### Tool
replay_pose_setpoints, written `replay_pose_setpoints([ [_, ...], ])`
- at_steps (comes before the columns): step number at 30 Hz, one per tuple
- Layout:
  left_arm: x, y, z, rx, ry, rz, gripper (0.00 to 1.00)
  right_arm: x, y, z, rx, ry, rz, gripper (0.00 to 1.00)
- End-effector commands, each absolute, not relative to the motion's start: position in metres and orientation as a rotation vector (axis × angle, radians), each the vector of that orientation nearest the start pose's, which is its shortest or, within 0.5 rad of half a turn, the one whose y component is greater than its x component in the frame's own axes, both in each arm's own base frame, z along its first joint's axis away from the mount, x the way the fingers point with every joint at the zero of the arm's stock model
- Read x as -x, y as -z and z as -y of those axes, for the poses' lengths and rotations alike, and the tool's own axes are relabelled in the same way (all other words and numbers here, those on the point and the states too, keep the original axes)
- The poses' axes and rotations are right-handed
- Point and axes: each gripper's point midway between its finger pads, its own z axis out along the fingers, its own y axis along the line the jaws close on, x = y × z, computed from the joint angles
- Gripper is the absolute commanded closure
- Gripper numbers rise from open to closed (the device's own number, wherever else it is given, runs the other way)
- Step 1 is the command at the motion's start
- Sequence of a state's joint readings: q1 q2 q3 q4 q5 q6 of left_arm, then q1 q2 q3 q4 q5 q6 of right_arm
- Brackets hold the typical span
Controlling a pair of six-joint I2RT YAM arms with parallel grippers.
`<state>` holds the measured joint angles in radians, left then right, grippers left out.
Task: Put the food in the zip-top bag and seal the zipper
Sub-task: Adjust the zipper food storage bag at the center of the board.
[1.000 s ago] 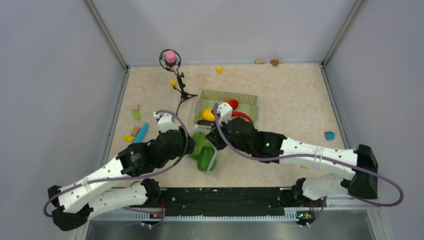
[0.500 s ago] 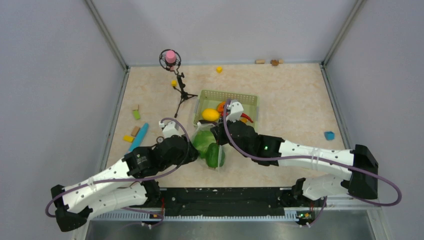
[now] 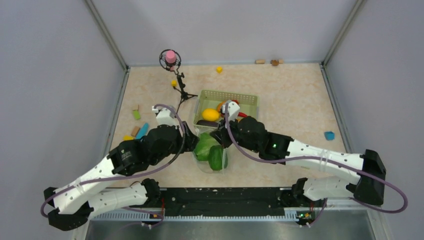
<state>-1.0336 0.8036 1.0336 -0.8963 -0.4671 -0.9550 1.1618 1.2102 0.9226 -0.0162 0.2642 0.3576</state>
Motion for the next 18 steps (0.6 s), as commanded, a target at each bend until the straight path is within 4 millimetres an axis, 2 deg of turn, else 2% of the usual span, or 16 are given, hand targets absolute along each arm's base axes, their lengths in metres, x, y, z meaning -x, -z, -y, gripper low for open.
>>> replay_pose_setpoints([
  [1,-0.159,-0.264,0.206,-0.142,0.693,-2.168,0.33,-0.162,-0.277,-0.364,0.898,-1.056,-1.664,1.0],
  [4,-0.155,-0.264,0.208,-0.219,0.664,-2.205,0.3,-0.143,-0.272,-0.364,1.131,-1.122,-1.614,1.0],
  [8,-0.157,-0.26,0.201,-0.249,0.574,-2.238,0.3,-0.128,-0.27,-0.37,1.291,-1.175,-1.583,1.0],
  [10,-0.156,-0.258,0.204,-0.28,0.576,-2.249,0.31,-0.128,-0.271,-0.374,1.312,-1.178,-1.582,1.0],
  [14,-0.151,-0.252,0.208,-0.346,0.575,-2.276,0.34,-0.142,-0.268,-0.383,1.284,-1.155,-1.626,1.0],
  [18,-0.15,-0.247,0.202,-0.354,0.539,-2.292,0.35,-0.155,-0.265,-0.39,1.267,-1.146,-1.675,1.0],
])
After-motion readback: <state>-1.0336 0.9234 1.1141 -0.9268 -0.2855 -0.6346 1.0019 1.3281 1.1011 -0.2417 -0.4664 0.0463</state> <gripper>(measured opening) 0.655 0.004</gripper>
